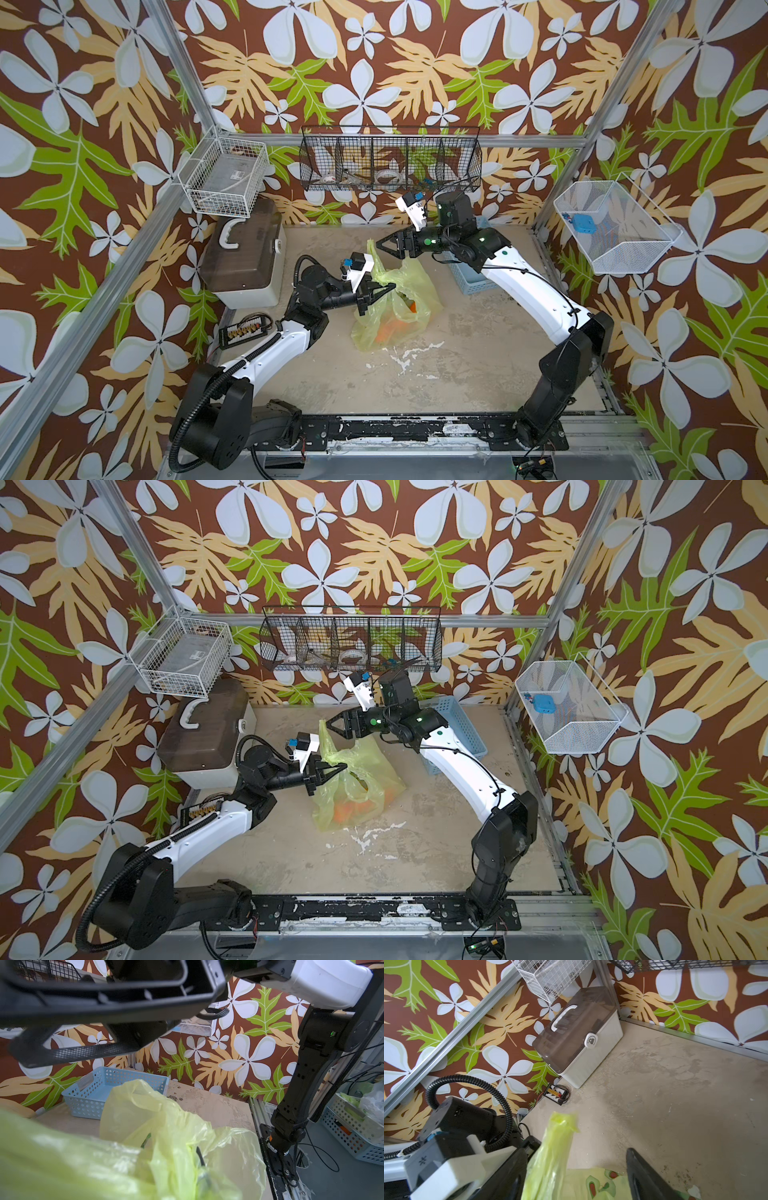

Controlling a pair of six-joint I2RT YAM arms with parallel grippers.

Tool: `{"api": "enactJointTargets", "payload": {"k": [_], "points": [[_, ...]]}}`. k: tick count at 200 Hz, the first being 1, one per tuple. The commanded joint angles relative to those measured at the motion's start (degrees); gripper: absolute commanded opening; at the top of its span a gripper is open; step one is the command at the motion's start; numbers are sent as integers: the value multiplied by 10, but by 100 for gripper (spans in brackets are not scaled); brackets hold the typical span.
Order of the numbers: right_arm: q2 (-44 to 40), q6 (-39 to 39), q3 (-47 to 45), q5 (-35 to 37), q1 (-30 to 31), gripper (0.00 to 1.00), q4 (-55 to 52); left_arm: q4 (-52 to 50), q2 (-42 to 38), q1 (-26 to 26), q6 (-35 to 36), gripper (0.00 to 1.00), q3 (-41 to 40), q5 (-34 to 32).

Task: Place the oranges into plastic bags & tie knots
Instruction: Tie the plastic bag at the center of the board.

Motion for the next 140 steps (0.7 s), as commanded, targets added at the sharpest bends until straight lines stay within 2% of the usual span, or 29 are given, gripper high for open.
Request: {"api": "enactJointTargets", "payload": {"k": [1,50,81,95,104,117,140], "points": [[13,8,13,-23,8,76,10,3,4,0,3,0,5,19],[47,22,29,-39,13,72,23,-3,8,0,3,0,13,24],[57,23,52,-33,14,62,23,3,12,0,-4,0,15,32],[67,25,72,-41,14,45,18,5,13,0,-7,0,14,32],[73,22,83,-49,14,30,12,10,13,0,-10,0,12,32],[76,19,89,-54,13,1,6,19,13,0,-19,0,8,30],[50,6,73,-26,12,0,-7,45,7,3,-48,0,-1,7]]}}
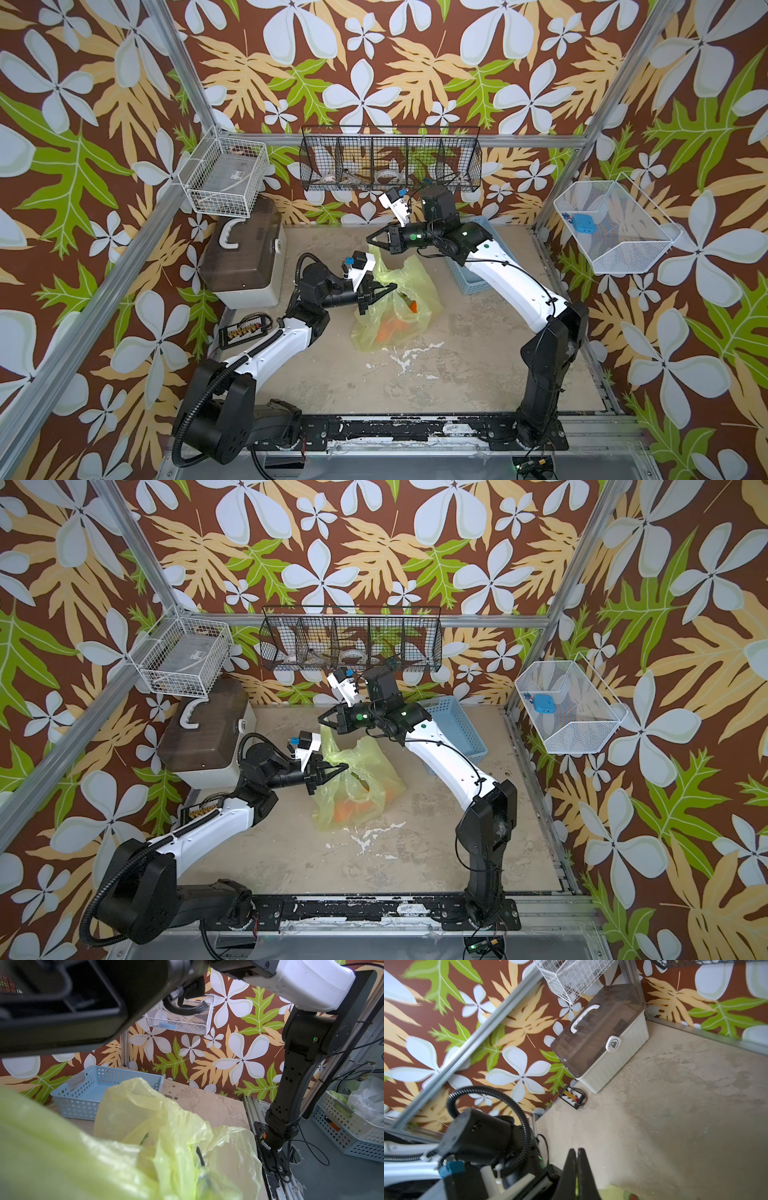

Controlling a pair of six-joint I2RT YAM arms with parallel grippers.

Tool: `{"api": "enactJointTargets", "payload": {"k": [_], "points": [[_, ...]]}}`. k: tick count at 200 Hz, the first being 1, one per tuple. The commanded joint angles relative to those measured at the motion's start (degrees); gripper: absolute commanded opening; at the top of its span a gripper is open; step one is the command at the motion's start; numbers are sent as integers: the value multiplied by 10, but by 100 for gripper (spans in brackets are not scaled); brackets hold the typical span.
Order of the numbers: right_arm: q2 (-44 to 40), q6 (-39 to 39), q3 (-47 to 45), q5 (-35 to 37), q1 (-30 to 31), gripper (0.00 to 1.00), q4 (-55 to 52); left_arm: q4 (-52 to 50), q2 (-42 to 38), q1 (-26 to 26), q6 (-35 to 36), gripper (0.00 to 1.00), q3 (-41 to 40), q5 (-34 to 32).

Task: Place the oranges into plastic bags & tie knots
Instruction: Tie the plastic bag at the center of the board.

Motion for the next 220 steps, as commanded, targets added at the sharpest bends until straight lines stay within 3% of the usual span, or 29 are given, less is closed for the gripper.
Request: {"api": "enactJointTargets", "payload": {"k": [1,38,57,107,140,168,176,197,220], "points": [[-25,-17,-13,18,-2,0,-7,38,-6,3,-36,0,-6,-15],[-152,20,-165,84,-16,0,93,129,0,18,-139,0,-17,-38],[-207,27,-226,90,-9,0,104,136,10,18,-158,0,-10,-50],[-348,65,-427,198,11,0,147,198,33,18,-198,0,-11,-32],[-355,109,-522,207,16,0,200,200,40,19,-203,0,-5,-22],[-329,106,-525,232,23,0,214,152,39,20,-187,0,8,5],[-322,102,-519,238,23,0,210,128,36,20,-175,4,13,13],[-313,99,-511,241,24,0,209,86,27,20,-159,25,15,35],[-311,100,-516,248,23,0,213,50,14,19,-143,34,8,57]]}}
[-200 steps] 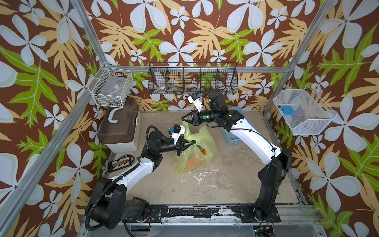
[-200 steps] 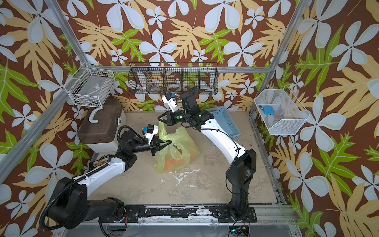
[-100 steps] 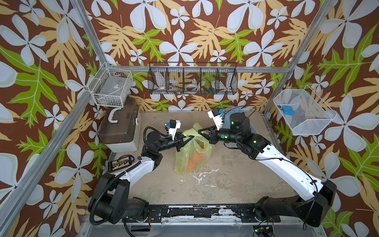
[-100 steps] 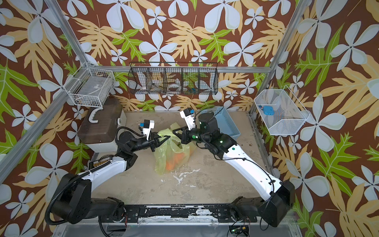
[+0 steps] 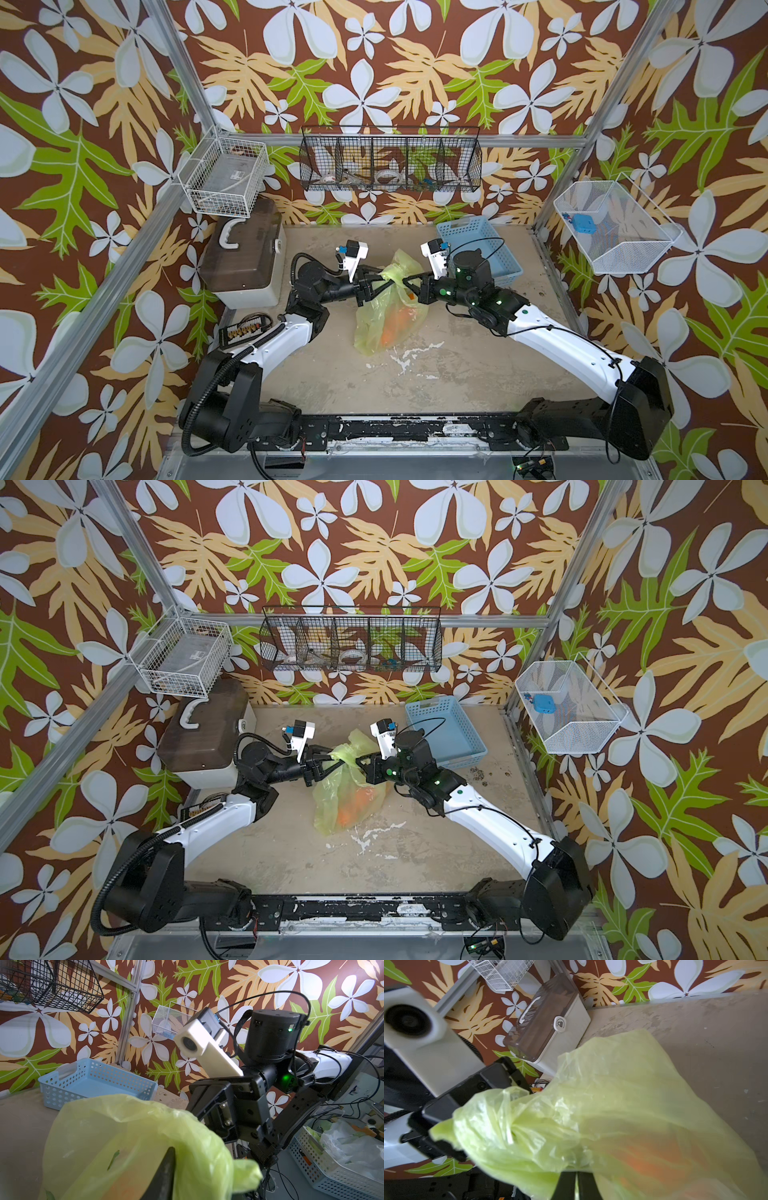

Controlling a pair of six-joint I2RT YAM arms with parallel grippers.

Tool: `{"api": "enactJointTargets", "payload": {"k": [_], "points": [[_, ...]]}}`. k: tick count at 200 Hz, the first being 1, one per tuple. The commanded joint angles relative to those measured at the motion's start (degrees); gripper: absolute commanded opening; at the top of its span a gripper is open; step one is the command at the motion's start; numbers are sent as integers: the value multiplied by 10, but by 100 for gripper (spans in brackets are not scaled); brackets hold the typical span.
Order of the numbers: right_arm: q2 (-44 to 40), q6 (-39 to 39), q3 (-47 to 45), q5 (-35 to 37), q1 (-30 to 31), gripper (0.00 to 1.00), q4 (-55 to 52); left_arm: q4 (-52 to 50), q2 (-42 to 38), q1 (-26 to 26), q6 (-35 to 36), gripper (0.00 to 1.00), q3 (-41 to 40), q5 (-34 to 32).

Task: Place the oranges into plastic bags & tie knots
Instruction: Tie the plastic bag at the center of the board.

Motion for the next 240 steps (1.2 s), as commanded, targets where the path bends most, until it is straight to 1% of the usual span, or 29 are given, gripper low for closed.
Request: {"api": "enactJointTargets", "payload": {"k": [1,43,49,59,69,82,120,169,173,176,179,199,210,217,226,233,237,240], "points": [[2,-2,-1,22,0,0,-1,-34,-12,0,26,35,-1,42],[0,4,-13,16,2,0,9,-60,-25,0,31,39,-14,69],[0,5,-14,16,2,0,10,-59,-26,0,31,42,-15,69],[0,7,-16,14,2,0,12,-47,-27,0,23,44,-18,57],[0,7,-19,11,2,0,15,-18,-24,0,5,44,-19,54],[0,8,-20,7,4,0,16,-7,-19,0,-5,45,-11,41],[0,8,-25,7,10,0,19,-6,1,-3,-8,45,12,5],[0,7,-33,10,11,0,20,-13,6,-22,6,47,14,-27],[0,7,-33,10,11,0,20,-14,7,-23,6,48,14,-28],[0,7,-33,9,11,0,20,-13,7,-24,7,54,14,-29],[0,7,-33,9,11,0,20,-13,8,-26,8,57,15,-29],[0,7,-34,9,11,0,20,-25,9,-36,21,58,18,-42],[0,7,-35,9,11,0,20,-47,11,-43,36,55,26,-57],[1,7,-35,9,12,0,20,-63,13,-47,49,48,32,-65],[2,7,-35,9,11,0,19,-94,15,-51,66,36,43,-87],[1,5,-36,11,11,0,19,-113,17,-52,78,22,50,-99],[1,5,-36,13,11,0,19,-123,17,-53,83,12,54,-105],[0,4,-36,15,12,0,18,-128,18,-52,87,6,56,-108]]}}
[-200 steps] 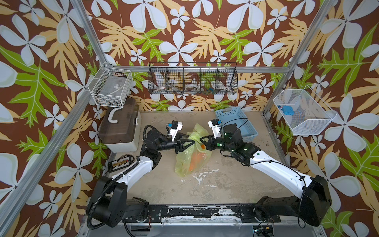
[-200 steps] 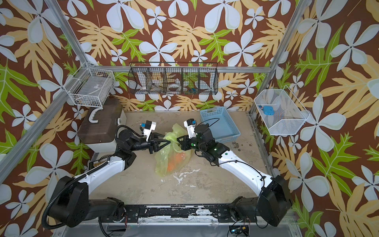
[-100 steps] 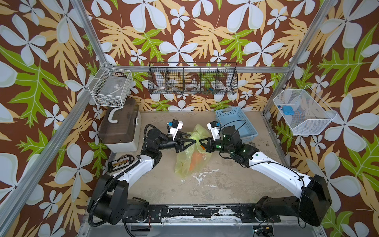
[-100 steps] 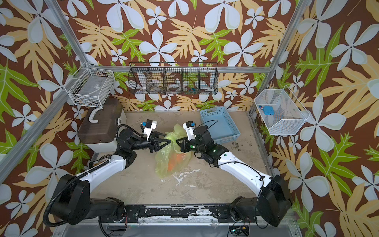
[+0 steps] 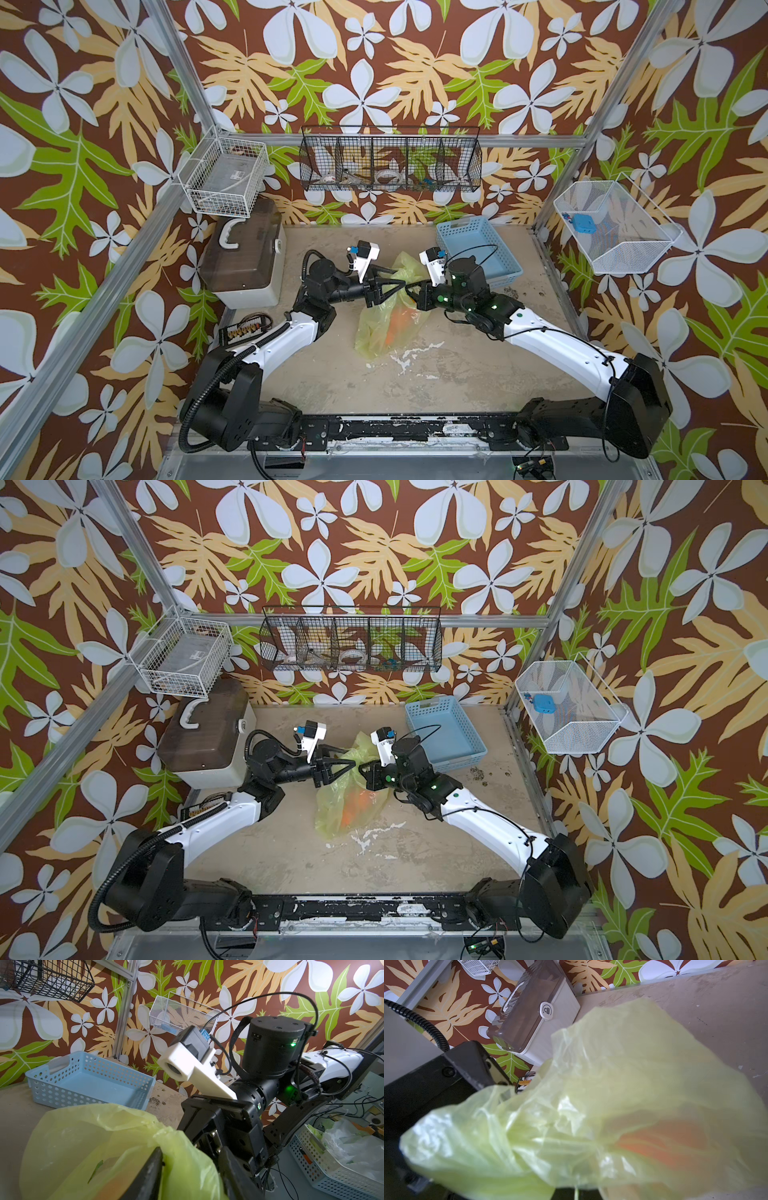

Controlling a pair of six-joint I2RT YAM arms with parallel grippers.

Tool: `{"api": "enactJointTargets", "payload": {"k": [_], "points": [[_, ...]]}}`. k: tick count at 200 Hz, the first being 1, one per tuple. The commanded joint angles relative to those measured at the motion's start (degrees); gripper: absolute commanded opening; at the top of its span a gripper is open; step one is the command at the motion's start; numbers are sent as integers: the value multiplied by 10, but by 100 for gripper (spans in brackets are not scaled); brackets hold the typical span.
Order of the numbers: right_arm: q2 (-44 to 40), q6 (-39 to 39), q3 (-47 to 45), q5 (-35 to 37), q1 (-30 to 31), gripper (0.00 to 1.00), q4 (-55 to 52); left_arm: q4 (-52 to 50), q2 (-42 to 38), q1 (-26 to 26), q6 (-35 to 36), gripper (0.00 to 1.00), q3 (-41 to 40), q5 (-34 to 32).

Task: Place the oranges into plastic bags & tie knots
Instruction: Tie the plastic bag at the center of the board.

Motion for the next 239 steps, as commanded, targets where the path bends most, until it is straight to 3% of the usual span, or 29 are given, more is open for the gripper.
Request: {"api": "enactJointTargets", "payload": {"k": [1,4,61,108,113,127,147,178,211,239], "points": [[-2,-7,0,6,1,0,8,-57,3,-3,50,4,19,-47],[-2,-8,0,9,1,0,6,-61,3,-4,54,0,20,-48],[-37,-7,8,84,-28,0,-19,-36,-30,-4,59,0,-3,-59],[-7,-7,20,28,-29,0,-15,-1,-36,-4,44,0,-24,-54],[-6,-9,26,25,-29,8,-25,-2,-37,-4,45,0,-24,-57],[-26,-6,41,25,-29,45,-56,-6,-43,-4,58,0,-27,-64],[-74,23,76,36,-31,66,-118,-31,-57,-4,110,0,-29,-77],[-112,121,76,-16,-31,74,-117,-55,-67,-4,177,0,-29,-95],[-120,281,-9,-101,-30,79,24,-56,-77,-6,229,0,-34,-112],[-110,361,-52,-119,-27,83,131,-57,-83,-10,257,0,-38,-122]]}}
